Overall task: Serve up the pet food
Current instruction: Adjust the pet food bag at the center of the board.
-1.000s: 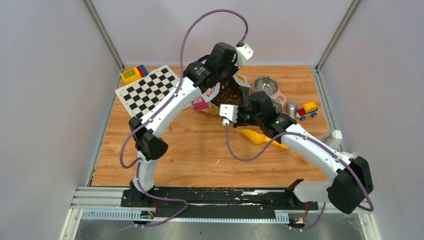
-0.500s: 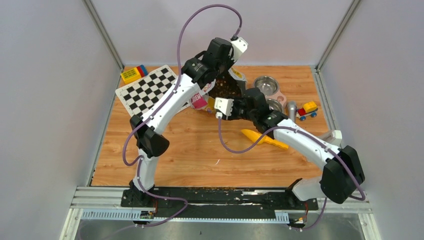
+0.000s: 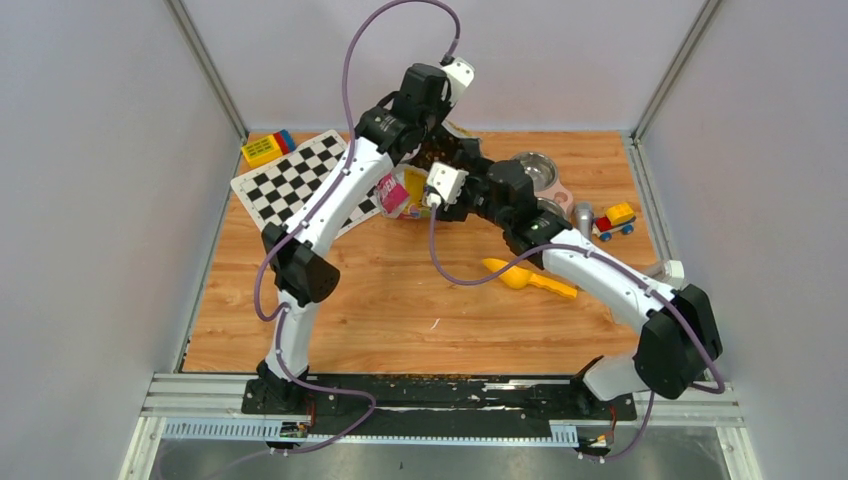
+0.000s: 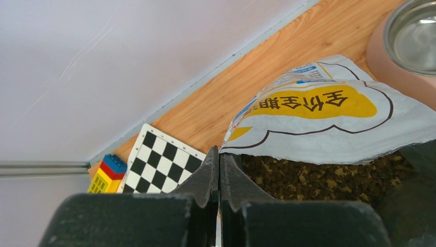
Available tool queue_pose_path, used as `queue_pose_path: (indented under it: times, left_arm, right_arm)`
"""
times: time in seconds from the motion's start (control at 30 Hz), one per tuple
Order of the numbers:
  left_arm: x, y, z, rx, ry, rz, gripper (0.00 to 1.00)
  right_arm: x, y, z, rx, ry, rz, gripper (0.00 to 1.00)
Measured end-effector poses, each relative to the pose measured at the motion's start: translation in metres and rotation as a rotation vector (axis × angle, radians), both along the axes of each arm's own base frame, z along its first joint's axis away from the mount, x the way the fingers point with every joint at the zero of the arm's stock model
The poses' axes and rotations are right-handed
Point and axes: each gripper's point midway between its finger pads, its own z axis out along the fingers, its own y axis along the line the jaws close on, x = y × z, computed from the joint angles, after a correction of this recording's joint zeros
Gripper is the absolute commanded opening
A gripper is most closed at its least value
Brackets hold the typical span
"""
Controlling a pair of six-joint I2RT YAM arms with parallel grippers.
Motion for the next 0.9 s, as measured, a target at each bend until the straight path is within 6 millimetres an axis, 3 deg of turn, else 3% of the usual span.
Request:
queue_pose_path:
  times: [0.23, 0.33, 0.43, 0.53, 0.63, 0.7, 0.9]
  left_arm:
    - [0.013, 0.006, -0.001, -0.003, -0.018, 0.035, 0.00]
    - [0.020, 0.013, -0.003, -0.004, -0.022, 0.055, 0.00]
    - [0.027, 0.020, -0.005, -0.008, -0.024, 0.074, 0.00]
    - [0.032, 0.024, -0.004, -0.013, -0.031, 0.090, 0.00]
    - [0.035, 0.026, -0.003, -0.013, -0.036, 0.098, 0.02]
    - [0.034, 0.026, -0.004, -0.017, -0.033, 0.098, 0.06]
    - [0.034, 0.020, -0.005, -0.048, -0.020, 0.077, 0.11]
  right_arm:
    - [-0.023, -0.006, 0.049, 0.122, 0.012, 0.047, 0.82]
    - [-0.048, -0.011, 0.063, 0.123, 0.030, 0.134, 0.80]
    - [-0.078, -0.012, 0.061, 0.077, 0.067, 0.256, 0.79]
    - [-0.106, -0.007, 0.038, 0.009, 0.127, 0.394, 0.78]
    - [-0.115, -0.003, -0.005, -0.060, 0.199, 0.451, 0.77]
    - [-0.111, -0.001, -0.042, -0.111, 0.267, 0.447, 0.75]
    - [-0.073, -0.002, -0.143, -0.251, 0.411, 0.323, 0.72]
